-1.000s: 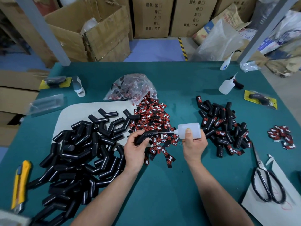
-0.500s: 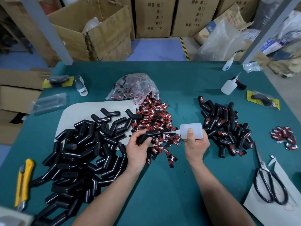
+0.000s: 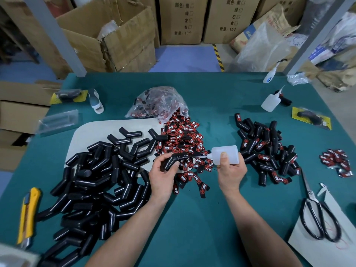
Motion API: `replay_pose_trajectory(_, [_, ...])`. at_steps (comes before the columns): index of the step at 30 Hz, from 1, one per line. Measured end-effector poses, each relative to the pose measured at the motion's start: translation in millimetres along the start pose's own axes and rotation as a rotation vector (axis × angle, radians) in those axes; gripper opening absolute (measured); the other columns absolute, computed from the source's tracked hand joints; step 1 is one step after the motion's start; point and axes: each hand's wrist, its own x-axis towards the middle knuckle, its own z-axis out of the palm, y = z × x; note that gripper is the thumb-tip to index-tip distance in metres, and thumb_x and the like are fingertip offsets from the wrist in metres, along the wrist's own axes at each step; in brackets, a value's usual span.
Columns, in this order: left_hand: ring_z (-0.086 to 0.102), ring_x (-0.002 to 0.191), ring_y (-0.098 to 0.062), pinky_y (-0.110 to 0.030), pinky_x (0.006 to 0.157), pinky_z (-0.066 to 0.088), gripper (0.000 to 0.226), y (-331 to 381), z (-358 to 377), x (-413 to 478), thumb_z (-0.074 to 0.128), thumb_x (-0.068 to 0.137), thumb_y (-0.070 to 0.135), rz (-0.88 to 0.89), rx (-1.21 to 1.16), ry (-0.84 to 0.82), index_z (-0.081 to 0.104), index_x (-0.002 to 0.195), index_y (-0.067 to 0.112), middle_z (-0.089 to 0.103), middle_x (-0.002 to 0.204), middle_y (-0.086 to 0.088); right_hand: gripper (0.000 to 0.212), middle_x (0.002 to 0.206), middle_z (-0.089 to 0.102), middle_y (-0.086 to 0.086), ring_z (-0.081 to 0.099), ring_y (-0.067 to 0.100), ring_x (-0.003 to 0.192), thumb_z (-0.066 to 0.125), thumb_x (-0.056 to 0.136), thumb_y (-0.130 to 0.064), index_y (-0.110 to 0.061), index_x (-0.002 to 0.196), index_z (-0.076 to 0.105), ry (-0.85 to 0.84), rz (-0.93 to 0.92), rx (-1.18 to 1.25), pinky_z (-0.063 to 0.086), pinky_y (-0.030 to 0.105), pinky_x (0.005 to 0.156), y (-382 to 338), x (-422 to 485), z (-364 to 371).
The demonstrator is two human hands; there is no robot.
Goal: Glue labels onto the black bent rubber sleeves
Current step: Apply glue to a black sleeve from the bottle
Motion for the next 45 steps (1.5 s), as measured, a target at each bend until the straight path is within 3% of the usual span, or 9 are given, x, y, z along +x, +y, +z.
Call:
replay_pose_trajectory(2, [0.061, 0.068, 0.005, -0.012, 0.066, 0.054, 0.041, 0.5, 0.1, 0.0, 0.081, 0.087, 0.010, -0.007, -0.010, 0.000, 0.070, 0.105, 0.045, 0.074, 0.098, 0.021, 0.021, 0.062, 0.058, -0.013, 0.054, 0.014, 0.060, 0.066, 0.078, -0.047, -0.029, 0.073, 0.058, -0.004, 0.008, -0.011, 0.047, 0.035, 0.053, 1.5, -2.0, 0.7])
replay_pose_trajectory(9, [0.070, 0.081, -0.001, -0.016, 0.075, 0.056, 0.042, 1.9, 1.6, -1.2, 0.080, 0.086, 0.003, -0.021, -0.056, 0.001, 0.072, 0.103, 0.041, 0.076, 0.100, 0.014, 0.011, 0.063, 0.057, -0.011, 0.053, 0.021, 0.060, 0.067, 0.079, -0.047, -0.038, 0.073, 0.064, 0.016, 0.009, -0.009, 0.049, 0.047, 0.054, -1.1, -1.4, 0.0])
replay_pose_trajectory(13, [0.071, 0.086, -0.003, -0.015, 0.077, 0.054, 0.043, 2.8, 2.6, -0.8, 0.079, 0.086, 0.000, -0.017, -0.072, 0.004, 0.073, 0.102, 0.040, 0.076, 0.100, 0.012, 0.012, 0.061, 0.057, -0.013, 0.052, 0.020, 0.059, 0.067, 0.079, -0.048, -0.040, 0.072, 0.062, -0.007, 0.001, -0.030, 0.048, 0.049, 0.052, -2.4, -2.9, 0.6])
replay_pose_trajectory(17, [0.072, 0.089, -0.004, -0.016, 0.078, 0.055, 0.042, 3.1, 2.1, -1.5, 0.079, 0.086, 0.001, -0.021, -0.074, 0.000, 0.072, 0.103, 0.039, 0.076, 0.101, 0.012, 0.011, 0.065, 0.056, -0.004, 0.054, 0.022, 0.061, 0.067, 0.080, -0.049, -0.039, 0.074, 0.063, 0.003, 0.003, -0.025, 0.049, 0.051, 0.053, -2.0, -0.3, -1.6])
replay_pose_trajectory(25, [0.073, 0.093, -0.008, -0.021, 0.081, 0.057, 0.041, 2.0, 1.8, -1.1, 0.079, 0.086, 0.003, -0.019, -0.068, -0.005, 0.072, 0.104, 0.040, 0.076, 0.107, 0.007, 0.018, 0.063, 0.059, -0.015, 0.052, 0.019, 0.059, 0.067, 0.079, -0.048, -0.032, 0.072, 0.059, 0.002, 0.014, -0.013, 0.047, 0.044, 0.054, -2.4, -2.0, -1.1])
replay_pose_trajectory(29, [0.072, 0.099, -0.010, -0.024, 0.087, 0.057, 0.041, 0.5, 1.2, -0.4, 0.080, 0.086, 0.004, -0.003, -0.042, -0.007, 0.072, 0.104, 0.040, 0.074, 0.111, 0.007, 0.015, 0.062, 0.059, -0.013, 0.053, 0.020, 0.060, 0.066, 0.079, -0.049, -0.037, 0.072, 0.062, -0.018, 0.003, -0.023, 0.048, 0.045, 0.053, -2.0, -3.6, 0.1])
replay_pose_trajectory(35, [0.071, 0.105, -0.012, -0.030, 0.093, 0.056, 0.042, 0.2, 2.1, -0.1, 0.080, 0.086, 0.003, -0.004, -0.041, 0.001, 0.072, 0.103, 0.041, 0.074, 0.112, 0.006, 0.023, 0.064, 0.056, -0.007, 0.053, 0.020, 0.060, 0.066, 0.078, -0.047, -0.028, 0.073, 0.056, -0.001, 0.008, -0.020, 0.047, 0.046, 0.054, 0.3, -2.6, 0.2])
replay_pose_trajectory(40, [0.072, 0.094, -0.006, -0.018, 0.084, 0.054, 0.043, 1.7, 2.2, -0.2, 0.079, 0.087, 0.002, -0.002, -0.071, 0.001, 0.072, 0.103, 0.041, 0.076, 0.103, 0.011, 0.025, 0.061, 0.057, -0.018, 0.048, 0.002, 0.056, 0.064, 0.078, -0.050, -0.028, 0.071, 0.054, -0.001, -0.001, -0.035, 0.042, 0.029, 0.052, -0.9, -2.1, 0.3])
replay_pose_trajectory(45, [0.072, 0.091, -0.007, -0.018, 0.080, 0.055, 0.040, 1.6, 2.0, -0.3, 0.079, 0.087, 0.005, -0.014, -0.071, 0.003, 0.072, 0.104, 0.041, 0.076, 0.102, 0.010, 0.021, 0.064, 0.060, -0.018, 0.054, 0.008, 0.058, 0.065, 0.079, -0.048, -0.030, 0.073, 0.056, 0.017, -0.010, -0.024, 0.046, 0.030, 0.053, -0.9, 1.3, -1.8])
